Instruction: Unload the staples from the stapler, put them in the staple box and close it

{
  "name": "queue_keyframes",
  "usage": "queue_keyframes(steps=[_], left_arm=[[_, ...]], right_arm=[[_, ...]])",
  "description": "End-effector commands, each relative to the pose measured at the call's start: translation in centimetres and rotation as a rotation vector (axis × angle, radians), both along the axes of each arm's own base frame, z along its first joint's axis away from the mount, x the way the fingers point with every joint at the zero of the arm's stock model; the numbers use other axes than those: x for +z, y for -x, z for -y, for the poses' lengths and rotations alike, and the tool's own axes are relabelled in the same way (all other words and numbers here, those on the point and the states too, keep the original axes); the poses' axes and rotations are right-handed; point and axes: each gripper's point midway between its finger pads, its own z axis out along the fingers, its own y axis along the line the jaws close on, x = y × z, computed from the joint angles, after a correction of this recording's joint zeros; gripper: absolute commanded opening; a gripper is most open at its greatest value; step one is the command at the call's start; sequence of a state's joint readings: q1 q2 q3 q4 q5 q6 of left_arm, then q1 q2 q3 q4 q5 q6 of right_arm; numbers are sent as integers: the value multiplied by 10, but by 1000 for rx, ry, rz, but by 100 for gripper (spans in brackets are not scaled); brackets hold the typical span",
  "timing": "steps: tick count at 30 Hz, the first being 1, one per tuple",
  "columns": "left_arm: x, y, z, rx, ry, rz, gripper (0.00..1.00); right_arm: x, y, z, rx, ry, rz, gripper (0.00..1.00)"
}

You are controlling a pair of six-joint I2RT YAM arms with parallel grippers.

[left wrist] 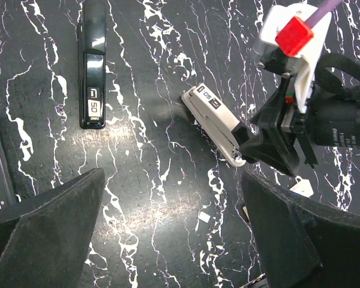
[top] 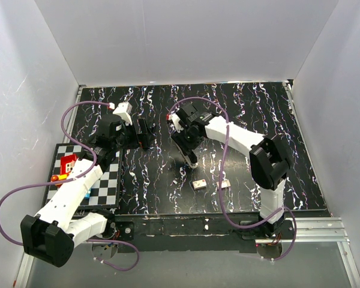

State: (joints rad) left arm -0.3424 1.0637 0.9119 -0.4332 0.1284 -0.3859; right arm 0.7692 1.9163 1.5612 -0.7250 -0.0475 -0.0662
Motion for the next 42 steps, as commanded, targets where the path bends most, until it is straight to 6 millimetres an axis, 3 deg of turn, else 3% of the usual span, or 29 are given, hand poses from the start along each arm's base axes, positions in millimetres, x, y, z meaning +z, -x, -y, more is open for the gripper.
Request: queue_keyframes(steps=[1,8,16,20,24,29,36,42], left_arm=[[12,-2,4,-20,14,34,98],[15,-1,5,-26,20,42,98],[17,0,5,-29,24,49,98],[16,0,5,-30,24,47,98],[16,0,5,-29,23,47,98],[16,0,5,-29,23,46,98],[28,6,9,-69,42,94,98],[58,21,17,-166,75,220,98]], right_arm=[[5,-17,-14,8,-3,59,59],[-9,-27,-16,-10,42,68,59],[-21,-25,-16,-8,74,48,58],[-23,-23,-20,20,84,59,51],[-24,-23,-19,49,112,70,37],[-15,-25,-22,85,100,109,22],[-1,-22,-27,238,70,139,15],[6,-10,-36,440,14,153,16]])
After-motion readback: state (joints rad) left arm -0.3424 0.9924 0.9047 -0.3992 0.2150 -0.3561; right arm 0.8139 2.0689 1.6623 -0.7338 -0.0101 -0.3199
